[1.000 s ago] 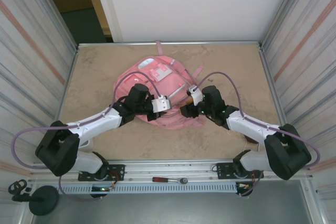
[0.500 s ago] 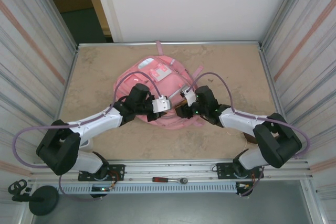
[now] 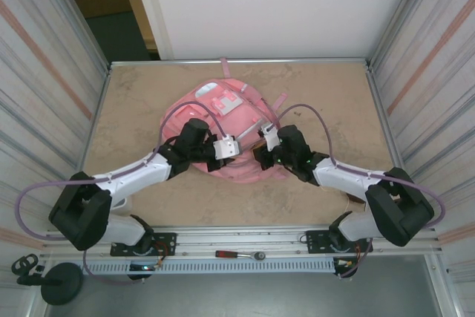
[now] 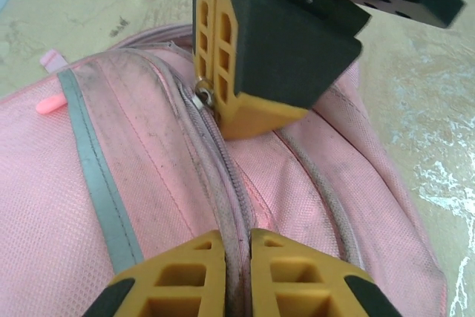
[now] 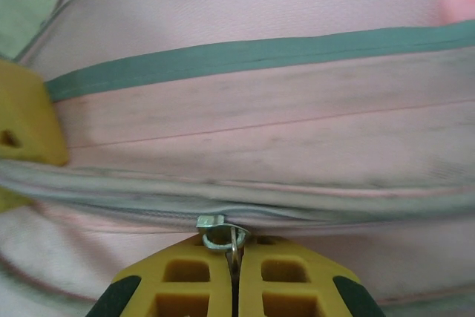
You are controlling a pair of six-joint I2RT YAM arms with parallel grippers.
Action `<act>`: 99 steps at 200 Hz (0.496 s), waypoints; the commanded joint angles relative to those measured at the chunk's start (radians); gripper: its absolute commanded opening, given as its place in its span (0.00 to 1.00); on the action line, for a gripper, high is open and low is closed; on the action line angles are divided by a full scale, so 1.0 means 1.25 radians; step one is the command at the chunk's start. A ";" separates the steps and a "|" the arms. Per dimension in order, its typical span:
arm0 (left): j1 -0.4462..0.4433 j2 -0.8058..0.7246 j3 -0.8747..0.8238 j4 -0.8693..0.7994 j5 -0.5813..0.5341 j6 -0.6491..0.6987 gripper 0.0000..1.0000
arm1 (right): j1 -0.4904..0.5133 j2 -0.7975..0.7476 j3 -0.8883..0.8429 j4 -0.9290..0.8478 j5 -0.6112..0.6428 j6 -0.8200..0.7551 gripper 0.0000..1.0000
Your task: Pack books, pencil case, and school supplies into a backpack
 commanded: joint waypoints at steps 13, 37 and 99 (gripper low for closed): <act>0.038 -0.050 -0.034 0.000 0.010 0.008 0.00 | -0.071 -0.007 0.007 -0.089 0.104 0.086 0.00; 0.049 -0.055 -0.044 -0.007 -0.010 0.008 0.00 | -0.058 -0.006 0.011 -0.085 0.104 0.084 0.00; -0.032 -0.060 0.007 -0.064 -0.111 -0.014 0.43 | 0.000 -0.030 0.022 -0.054 0.043 0.084 0.00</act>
